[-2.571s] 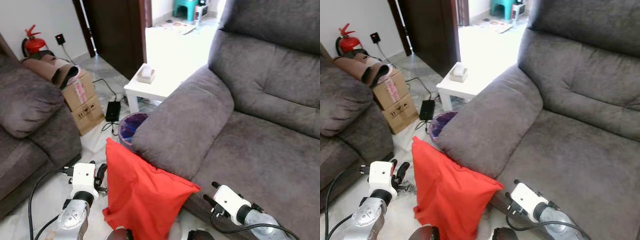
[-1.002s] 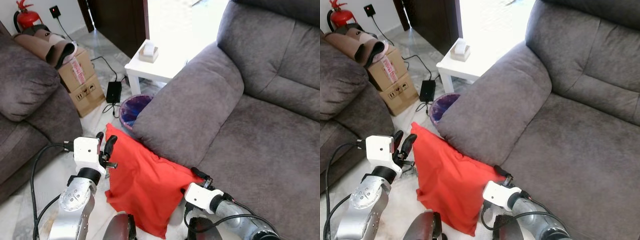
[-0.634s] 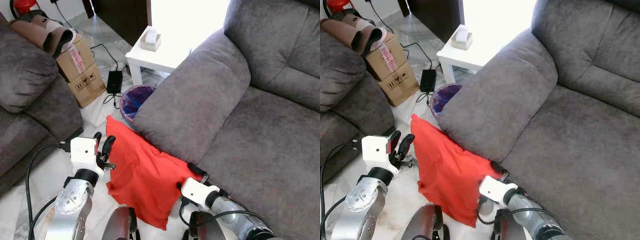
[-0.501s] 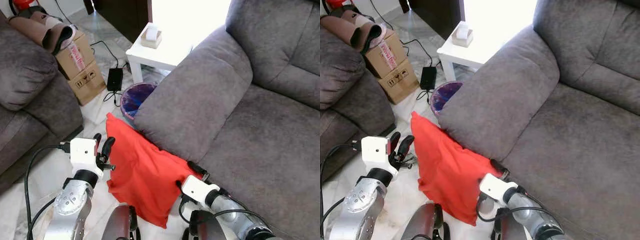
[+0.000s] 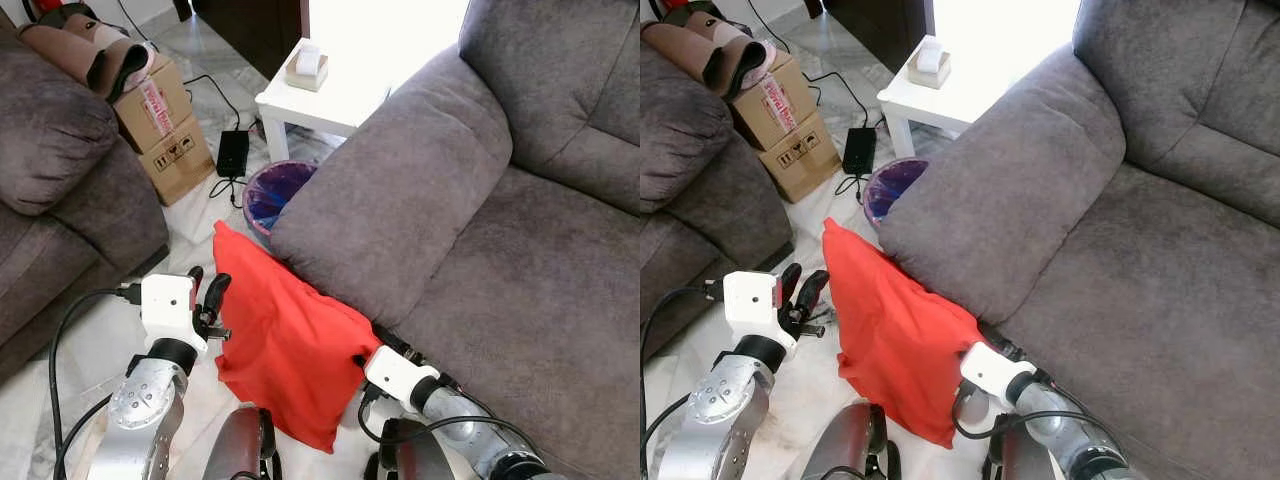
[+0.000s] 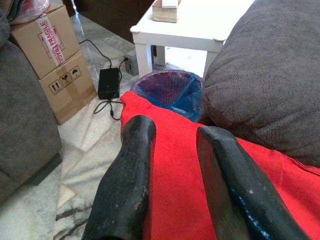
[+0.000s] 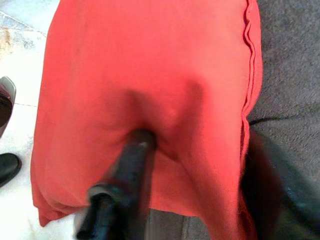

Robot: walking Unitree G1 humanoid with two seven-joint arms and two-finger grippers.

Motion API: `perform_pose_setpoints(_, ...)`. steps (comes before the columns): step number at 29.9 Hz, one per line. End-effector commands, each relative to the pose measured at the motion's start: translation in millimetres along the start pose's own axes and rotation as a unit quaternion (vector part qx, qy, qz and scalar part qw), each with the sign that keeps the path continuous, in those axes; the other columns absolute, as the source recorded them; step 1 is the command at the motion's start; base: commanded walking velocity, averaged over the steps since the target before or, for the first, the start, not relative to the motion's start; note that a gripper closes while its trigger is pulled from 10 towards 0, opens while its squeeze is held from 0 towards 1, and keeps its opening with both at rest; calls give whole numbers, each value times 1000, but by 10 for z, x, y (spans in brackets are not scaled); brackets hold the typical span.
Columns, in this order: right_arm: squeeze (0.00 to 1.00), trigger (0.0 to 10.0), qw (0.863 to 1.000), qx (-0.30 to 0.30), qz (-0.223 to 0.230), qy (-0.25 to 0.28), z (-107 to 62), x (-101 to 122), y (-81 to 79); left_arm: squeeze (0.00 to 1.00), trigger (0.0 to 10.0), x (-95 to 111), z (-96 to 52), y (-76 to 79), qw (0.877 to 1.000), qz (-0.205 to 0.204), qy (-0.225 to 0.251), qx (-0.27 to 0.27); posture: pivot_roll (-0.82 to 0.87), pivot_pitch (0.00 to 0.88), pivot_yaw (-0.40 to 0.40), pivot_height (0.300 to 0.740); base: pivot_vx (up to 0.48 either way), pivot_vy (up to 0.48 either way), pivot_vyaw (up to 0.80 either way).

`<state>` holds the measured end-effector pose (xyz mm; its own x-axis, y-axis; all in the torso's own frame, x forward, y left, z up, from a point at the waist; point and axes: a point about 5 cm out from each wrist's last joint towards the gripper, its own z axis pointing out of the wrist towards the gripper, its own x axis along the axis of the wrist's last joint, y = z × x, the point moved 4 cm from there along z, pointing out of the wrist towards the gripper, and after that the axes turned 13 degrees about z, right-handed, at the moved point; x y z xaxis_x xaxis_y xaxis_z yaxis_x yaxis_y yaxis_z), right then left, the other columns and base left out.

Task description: Move the pillow to the sofa from floor

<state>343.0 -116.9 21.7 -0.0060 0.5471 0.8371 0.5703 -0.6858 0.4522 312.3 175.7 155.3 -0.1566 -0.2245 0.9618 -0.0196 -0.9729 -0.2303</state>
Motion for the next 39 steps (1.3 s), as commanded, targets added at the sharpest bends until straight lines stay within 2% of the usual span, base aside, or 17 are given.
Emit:
perform_pose_setpoints(1,0,0,1000,12,20,-7,-31,-73,-118,0,10000,-37,-37,-7,1000,-2,-9,2,128,338,36,637,0,0,0)
perform_pose_setpoints(4,0,0,1000,20,17,-3,-20,-54,-162,0,10000,-33,-15,-2,1000,-4,-7,1,123,334,31,637,0,0,0)
perform_pose_setpoints(11,0,0,999,17,29,0,10,-15,-154,0,10000,-12,38,-1,1000,-6,-3,1,136,322,31,637,0,0,0)
perform_pose_setpoints(22,0,0,999,22,38,0,7,-10,-131,0,10000,-31,31,16,1000,-7,-3,9,140,303,-11,637,0,0,0)
perform_pose_setpoints(36,0,0,998,22,52,1,20,5,-138,0,10000,-62,62,36,1000,-11,-6,11,101,280,-25,637,0,0,0)
perform_pose_setpoints(39,0,0,998,33,62,-3,13,-23,-232,0,10000,-128,81,72,1000,-18,-14,7,78,245,-20,637,0,0,0)
